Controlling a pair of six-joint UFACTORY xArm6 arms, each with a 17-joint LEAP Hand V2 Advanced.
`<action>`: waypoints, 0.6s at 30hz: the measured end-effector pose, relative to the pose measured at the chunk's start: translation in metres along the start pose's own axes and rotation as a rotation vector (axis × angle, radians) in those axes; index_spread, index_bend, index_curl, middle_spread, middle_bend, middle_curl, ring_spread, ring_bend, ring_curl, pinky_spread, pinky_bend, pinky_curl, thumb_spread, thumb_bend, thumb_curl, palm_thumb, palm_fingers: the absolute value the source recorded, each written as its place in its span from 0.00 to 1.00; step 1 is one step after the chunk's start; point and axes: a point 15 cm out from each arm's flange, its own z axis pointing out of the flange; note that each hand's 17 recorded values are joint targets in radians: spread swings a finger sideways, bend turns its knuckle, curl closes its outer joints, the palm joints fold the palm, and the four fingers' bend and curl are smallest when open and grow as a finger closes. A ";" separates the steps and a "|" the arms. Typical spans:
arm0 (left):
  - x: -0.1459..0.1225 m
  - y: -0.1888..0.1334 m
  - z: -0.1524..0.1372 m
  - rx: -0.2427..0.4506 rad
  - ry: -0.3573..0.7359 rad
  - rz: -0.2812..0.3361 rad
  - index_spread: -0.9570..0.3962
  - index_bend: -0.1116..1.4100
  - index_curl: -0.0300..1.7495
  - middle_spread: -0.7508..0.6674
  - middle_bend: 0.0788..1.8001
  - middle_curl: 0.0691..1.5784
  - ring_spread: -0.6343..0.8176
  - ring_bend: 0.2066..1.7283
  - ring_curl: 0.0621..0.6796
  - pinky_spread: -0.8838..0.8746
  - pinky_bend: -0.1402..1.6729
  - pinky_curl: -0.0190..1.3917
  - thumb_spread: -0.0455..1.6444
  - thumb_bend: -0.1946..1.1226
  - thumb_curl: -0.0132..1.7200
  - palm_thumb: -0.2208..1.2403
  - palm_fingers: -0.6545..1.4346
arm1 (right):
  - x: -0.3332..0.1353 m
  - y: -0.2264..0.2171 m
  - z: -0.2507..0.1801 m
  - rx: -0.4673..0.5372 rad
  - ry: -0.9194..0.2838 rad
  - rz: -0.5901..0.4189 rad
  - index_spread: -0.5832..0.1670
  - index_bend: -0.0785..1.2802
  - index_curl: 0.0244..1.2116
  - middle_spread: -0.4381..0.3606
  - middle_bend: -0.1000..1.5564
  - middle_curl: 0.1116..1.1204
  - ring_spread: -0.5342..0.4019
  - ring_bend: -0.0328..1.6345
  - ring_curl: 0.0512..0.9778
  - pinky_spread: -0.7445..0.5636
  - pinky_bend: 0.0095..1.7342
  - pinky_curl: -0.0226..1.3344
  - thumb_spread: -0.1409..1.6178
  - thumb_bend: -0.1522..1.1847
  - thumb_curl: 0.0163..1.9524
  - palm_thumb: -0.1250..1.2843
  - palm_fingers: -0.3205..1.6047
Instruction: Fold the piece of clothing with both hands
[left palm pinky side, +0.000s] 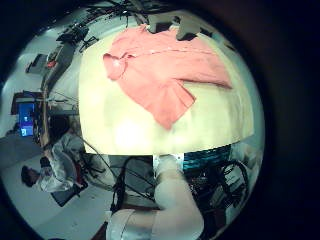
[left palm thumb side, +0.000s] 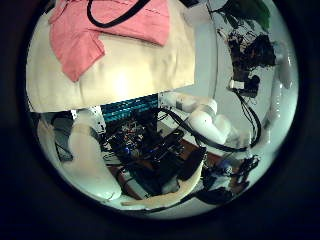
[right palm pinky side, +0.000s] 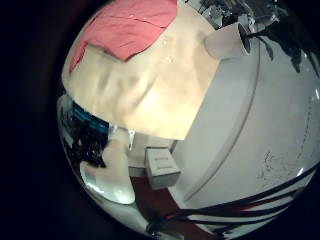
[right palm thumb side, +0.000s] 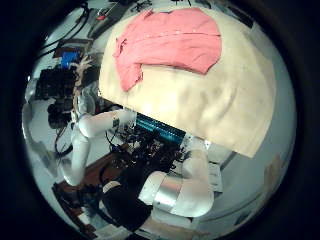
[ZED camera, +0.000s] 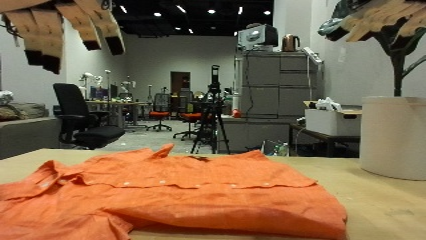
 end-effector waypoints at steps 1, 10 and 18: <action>0.002 0.000 0.000 0.001 0.006 0.006 0.76 0.18 0.18 0.73 0.07 0.18 0.79 0.14 0.25 0.81 0.19 0.24 0.53 0.09 0.10 0.09 0.34 | 0.000 0.000 0.001 -0.002 0.000 0.001 0.33 0.18 0.24 0.63 0.17 0.19 0.80 0.16 0.23 0.82 0.15 0.25 0.73 0.10 0.10 0.09 0.25; 0.000 0.000 0.000 0.004 0.011 -0.003 0.75 0.18 0.18 0.73 0.08 0.18 0.79 0.14 0.25 0.81 0.19 0.23 0.53 0.09 0.11 0.09 0.34 | 0.003 -0.009 0.006 -0.008 -0.006 0.000 0.33 0.18 0.24 0.62 0.17 0.19 0.79 0.17 0.23 0.82 0.15 0.25 0.73 0.10 0.10 0.09 0.26; -0.001 0.003 0.011 -0.002 0.018 -0.004 0.75 0.18 0.18 0.72 0.08 0.18 0.79 0.13 0.25 0.81 0.19 0.23 0.54 0.11 0.12 0.11 0.35 | 0.004 -0.019 0.018 -0.052 -0.014 -0.009 0.33 0.18 0.23 0.61 0.17 0.19 0.79 0.17 0.23 0.82 0.16 0.25 0.73 0.10 0.10 0.09 0.26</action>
